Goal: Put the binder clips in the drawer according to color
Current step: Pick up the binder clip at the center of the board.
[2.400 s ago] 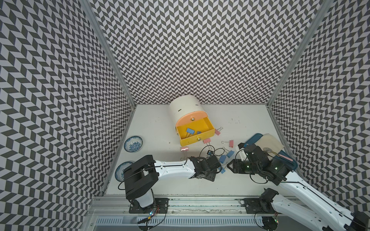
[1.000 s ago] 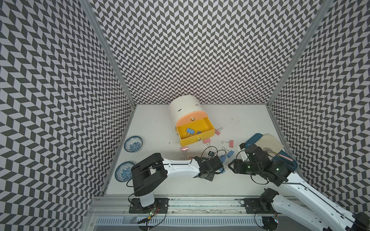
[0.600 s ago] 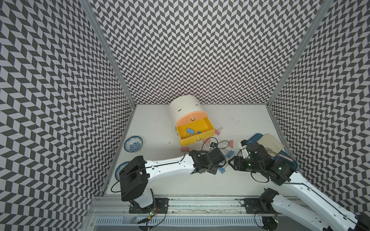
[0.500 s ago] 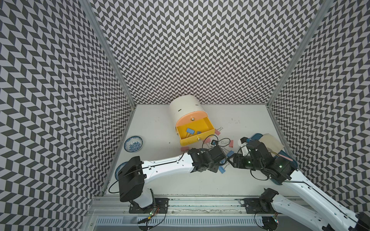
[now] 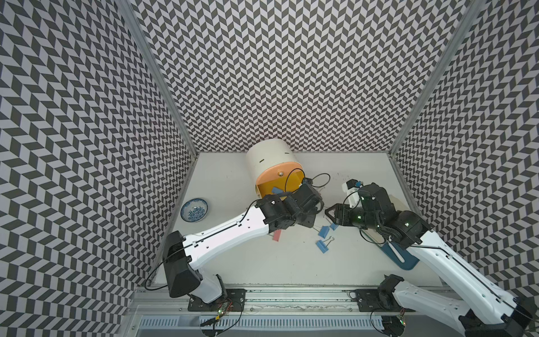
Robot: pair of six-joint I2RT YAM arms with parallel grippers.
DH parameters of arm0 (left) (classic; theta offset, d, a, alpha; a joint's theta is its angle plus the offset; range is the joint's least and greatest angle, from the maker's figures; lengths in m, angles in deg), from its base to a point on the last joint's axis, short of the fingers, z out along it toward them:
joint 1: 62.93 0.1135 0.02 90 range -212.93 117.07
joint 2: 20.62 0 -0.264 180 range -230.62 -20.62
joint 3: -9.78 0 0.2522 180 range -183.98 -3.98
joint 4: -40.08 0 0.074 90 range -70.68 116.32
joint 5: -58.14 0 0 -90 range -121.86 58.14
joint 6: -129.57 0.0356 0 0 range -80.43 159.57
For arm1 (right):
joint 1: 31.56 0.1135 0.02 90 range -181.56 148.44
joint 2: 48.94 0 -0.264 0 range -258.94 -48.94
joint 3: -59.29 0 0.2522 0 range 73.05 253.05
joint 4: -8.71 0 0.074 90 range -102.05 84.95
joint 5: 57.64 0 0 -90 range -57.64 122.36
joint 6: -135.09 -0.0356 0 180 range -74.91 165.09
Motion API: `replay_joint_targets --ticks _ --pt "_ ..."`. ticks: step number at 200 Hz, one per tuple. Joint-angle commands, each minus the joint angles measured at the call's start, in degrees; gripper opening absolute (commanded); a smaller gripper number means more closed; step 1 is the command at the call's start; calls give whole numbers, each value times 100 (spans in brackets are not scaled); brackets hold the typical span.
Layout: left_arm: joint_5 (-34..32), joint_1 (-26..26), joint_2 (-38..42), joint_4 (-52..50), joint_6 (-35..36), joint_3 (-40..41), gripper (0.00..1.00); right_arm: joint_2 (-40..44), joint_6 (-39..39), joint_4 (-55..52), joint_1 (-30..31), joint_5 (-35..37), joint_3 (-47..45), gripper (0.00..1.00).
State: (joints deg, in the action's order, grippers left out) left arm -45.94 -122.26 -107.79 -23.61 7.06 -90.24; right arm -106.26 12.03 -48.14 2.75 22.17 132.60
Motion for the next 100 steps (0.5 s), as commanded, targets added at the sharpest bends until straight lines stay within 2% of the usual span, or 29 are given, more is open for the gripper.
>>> replay_joint_targets --ticks 1,64,100 --pt "72 231 89 -292 433 -406 47 -101 193 273 -115 -136 184 54" --pt "374 1110 -328 -223 1217 -934 48 -190 294 362 -395 -368 180 54" --pt "416 1418 -775 43 1615 -1039 50 -183 335 380 -535 -469 119 54"
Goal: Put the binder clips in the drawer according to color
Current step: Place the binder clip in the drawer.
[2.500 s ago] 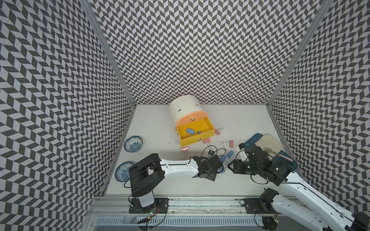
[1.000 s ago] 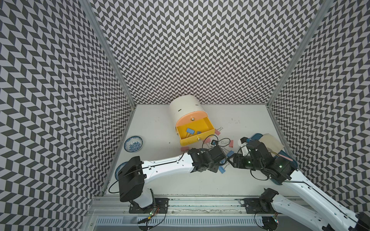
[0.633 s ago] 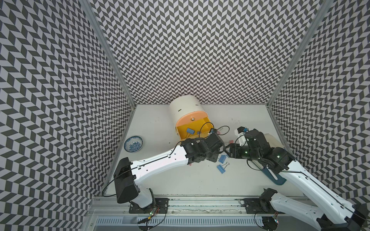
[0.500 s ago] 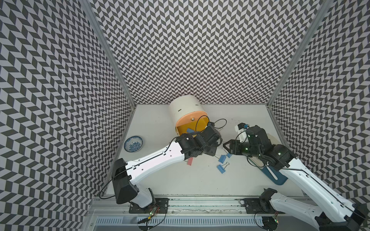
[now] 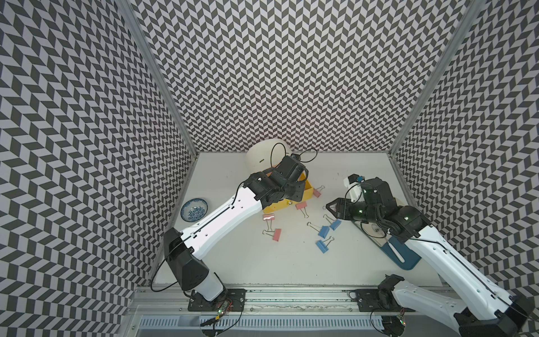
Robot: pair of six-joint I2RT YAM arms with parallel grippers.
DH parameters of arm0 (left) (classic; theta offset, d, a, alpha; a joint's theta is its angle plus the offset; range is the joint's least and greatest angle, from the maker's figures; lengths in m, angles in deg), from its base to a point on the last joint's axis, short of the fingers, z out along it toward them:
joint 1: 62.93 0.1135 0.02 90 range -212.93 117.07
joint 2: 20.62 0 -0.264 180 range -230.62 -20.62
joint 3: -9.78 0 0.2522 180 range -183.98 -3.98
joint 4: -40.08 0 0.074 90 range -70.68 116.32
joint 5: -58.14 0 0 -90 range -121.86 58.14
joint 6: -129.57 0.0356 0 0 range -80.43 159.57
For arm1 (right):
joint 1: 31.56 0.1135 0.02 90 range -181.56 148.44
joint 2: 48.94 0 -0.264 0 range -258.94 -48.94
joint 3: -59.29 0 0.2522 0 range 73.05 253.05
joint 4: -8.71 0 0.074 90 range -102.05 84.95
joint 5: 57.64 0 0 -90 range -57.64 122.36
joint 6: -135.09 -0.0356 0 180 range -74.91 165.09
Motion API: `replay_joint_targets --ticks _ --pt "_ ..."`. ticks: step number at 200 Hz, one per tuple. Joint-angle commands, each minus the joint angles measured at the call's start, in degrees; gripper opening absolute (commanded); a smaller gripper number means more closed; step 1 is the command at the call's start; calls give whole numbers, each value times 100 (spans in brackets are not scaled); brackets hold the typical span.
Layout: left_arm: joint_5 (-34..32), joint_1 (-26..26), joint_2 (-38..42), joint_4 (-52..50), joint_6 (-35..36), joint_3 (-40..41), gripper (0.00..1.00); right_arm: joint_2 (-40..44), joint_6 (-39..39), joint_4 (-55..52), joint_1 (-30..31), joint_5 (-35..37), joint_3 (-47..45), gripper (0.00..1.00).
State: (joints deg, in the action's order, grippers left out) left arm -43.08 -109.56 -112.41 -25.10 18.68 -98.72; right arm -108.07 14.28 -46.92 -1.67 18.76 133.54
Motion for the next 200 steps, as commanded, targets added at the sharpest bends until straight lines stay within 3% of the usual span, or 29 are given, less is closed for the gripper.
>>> replay_joint_targets --ticks 1,60,98,145,200 --pt "130 156 -327 197 462 -197 50 -2 106 258 -100 -131 25 55" --pt "43 364 -1087 355 936 -700 50 178 164 179 -339 -199 -105 54" --pt "-22 405 -1291 450 981 -813 56 271 163 143 -423 -230 -221 54" --pt "-14 409 -1386 437 972 -958 69 288 189 108 -438 -221 -273 55" --pt "15 392 -1214 369 881 -1086 70 245 231 91 -432 -215 -273 54"
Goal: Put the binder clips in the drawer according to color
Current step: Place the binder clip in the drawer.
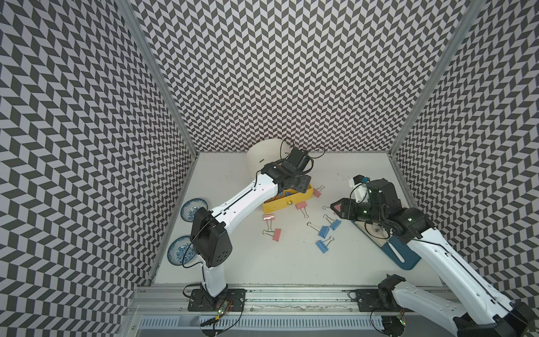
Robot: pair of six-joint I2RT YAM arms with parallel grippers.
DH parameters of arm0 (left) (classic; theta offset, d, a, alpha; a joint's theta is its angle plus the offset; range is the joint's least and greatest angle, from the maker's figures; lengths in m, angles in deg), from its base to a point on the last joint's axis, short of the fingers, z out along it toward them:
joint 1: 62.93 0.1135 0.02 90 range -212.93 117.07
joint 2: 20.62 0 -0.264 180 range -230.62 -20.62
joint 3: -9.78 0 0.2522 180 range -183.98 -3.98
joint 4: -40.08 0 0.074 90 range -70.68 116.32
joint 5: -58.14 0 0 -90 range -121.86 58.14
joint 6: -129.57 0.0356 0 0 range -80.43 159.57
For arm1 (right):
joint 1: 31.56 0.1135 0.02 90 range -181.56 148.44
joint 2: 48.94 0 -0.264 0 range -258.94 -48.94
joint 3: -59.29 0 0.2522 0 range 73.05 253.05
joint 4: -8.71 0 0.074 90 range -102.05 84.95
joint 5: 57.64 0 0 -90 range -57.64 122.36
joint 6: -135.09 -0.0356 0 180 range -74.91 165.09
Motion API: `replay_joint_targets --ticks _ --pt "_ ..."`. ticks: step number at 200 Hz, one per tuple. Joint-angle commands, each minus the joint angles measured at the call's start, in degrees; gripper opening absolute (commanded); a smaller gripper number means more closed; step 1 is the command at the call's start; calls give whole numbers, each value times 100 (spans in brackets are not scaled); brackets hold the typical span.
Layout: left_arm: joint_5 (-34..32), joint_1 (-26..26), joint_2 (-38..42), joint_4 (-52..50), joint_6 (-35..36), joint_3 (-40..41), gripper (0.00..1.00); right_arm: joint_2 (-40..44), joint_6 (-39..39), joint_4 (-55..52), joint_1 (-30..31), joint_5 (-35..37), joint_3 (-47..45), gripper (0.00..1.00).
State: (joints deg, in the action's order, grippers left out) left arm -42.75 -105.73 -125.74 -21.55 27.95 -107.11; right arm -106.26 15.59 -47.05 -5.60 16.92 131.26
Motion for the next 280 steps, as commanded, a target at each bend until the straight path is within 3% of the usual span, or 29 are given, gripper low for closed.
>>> replay_joint_targets --ticks 1,44,152,205,280 --pt "-18 9 130 11 -49 -249 70 63 101 104 -43 -30 -47 55" --pt "34 -68 637 -90 -285 -128 70 10 163 139 -45 -108 -182 55" --pt "228 -782 2159 -92 -1072 1140 69 -33 32 172 -26 -262 -832 54" --pt "430 -1402 2865 545 -1737 2503 70 201 -173 259 45 -258 -1461 54" --pt "804 -2232 2536 1627 -1790 3699 72 746 -510 -167 73 -93 -2185 53"
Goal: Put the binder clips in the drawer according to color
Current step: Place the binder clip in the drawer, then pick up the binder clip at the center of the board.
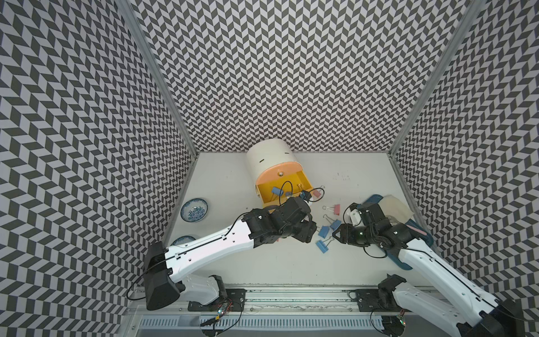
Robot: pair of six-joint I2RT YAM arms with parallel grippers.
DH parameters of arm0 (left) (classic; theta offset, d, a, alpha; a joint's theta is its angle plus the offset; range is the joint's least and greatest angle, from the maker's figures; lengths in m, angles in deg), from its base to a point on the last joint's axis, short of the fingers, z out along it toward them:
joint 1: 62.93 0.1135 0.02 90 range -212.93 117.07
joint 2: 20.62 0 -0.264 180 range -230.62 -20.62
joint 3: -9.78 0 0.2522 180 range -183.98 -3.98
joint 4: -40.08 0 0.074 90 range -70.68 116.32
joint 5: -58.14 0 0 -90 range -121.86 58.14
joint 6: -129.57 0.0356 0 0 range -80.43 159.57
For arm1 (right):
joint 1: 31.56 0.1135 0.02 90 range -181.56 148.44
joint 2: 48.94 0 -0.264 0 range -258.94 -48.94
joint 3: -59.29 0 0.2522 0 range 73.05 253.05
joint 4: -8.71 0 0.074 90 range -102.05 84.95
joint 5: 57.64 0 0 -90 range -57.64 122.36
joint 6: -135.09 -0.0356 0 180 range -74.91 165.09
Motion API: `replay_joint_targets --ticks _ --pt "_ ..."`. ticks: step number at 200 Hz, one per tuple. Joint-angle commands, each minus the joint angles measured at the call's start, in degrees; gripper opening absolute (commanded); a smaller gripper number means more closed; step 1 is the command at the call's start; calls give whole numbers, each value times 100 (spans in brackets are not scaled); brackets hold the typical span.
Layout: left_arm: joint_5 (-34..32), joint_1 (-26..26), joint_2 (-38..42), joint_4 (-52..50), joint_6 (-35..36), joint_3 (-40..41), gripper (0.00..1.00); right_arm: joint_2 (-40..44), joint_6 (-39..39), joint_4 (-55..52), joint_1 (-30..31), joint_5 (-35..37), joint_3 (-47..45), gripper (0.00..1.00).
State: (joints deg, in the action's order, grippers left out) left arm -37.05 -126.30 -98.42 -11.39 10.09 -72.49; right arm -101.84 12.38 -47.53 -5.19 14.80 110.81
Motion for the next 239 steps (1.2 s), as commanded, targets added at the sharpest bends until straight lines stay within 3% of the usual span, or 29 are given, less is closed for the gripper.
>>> replay_joint_targets --ticks 1,97,239 --pt "240 -184 -207 618 -1 248 72 314 -181 -129 29 120 -147 53" --pt "187 -579 -1253 1176 898 455 72 1262 -390 -1258 27 463 -145 52" --pt "-119 -540 -3083 898 1581 -703 73 1672 -401 -1877 32 95 311 52"
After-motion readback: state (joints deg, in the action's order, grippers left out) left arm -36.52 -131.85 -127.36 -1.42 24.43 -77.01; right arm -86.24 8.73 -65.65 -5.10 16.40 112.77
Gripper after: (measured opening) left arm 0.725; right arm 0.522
